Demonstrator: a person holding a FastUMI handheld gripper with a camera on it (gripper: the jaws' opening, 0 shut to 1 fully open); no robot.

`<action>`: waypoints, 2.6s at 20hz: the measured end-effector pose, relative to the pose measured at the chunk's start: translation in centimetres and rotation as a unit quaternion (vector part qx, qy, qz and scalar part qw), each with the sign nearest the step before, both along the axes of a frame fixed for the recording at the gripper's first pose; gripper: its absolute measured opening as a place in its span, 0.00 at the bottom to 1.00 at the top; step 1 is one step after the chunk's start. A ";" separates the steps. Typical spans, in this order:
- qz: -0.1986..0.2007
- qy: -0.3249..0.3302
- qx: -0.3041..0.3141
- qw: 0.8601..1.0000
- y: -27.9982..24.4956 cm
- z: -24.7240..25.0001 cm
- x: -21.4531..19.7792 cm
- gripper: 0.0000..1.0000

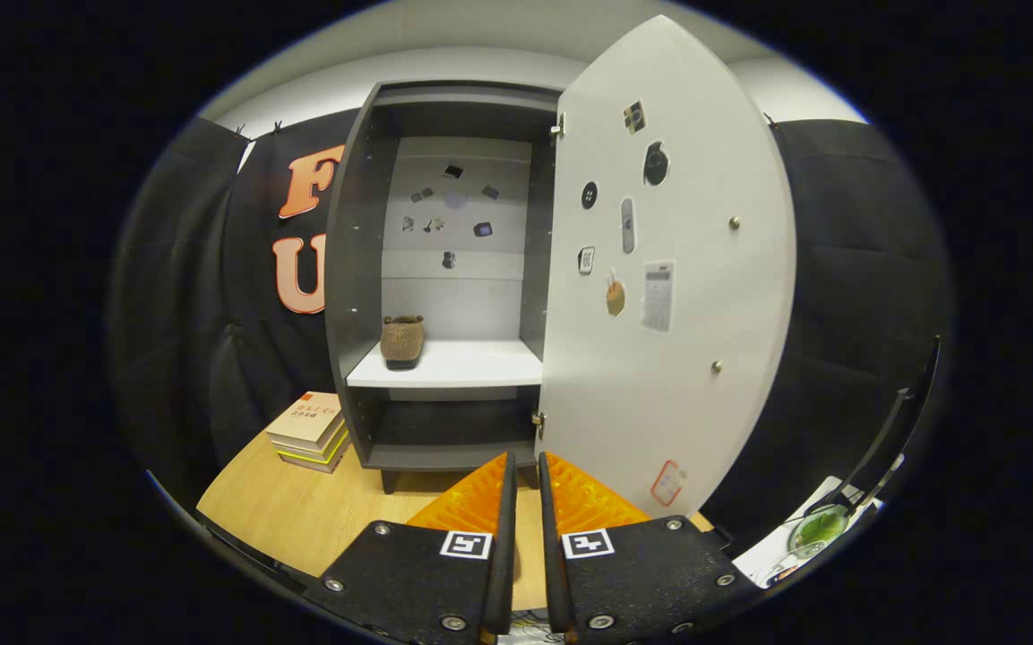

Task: Open the shoe cabinet door, grab the shoes and put them into the shoe cabinet, then close the shoe cabinet door.

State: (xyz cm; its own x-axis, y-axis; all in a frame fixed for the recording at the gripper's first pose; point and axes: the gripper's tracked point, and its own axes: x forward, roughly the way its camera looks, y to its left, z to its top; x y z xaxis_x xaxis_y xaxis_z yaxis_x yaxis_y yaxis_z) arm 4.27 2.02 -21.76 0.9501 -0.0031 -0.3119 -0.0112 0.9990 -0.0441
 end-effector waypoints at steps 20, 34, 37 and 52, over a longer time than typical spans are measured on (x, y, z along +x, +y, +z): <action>0.052 0.153 0.071 0.984 5.5 -25.9 6.3 0.52; 0.057 0.201 0.091 0.974 6.7 -34.9 9.3 0.53; 0.061 0.199 0.082 0.975 6.9 -35.8 10.1 0.52; 0.051 0.195 0.079 0.976 7.8 -35.9 12.2 0.03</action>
State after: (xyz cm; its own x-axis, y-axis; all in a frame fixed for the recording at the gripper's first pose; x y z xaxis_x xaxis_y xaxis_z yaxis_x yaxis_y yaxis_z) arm 16.50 9.82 -57.61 0.7523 0.1628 -0.6384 -0.0967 0.9858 0.1375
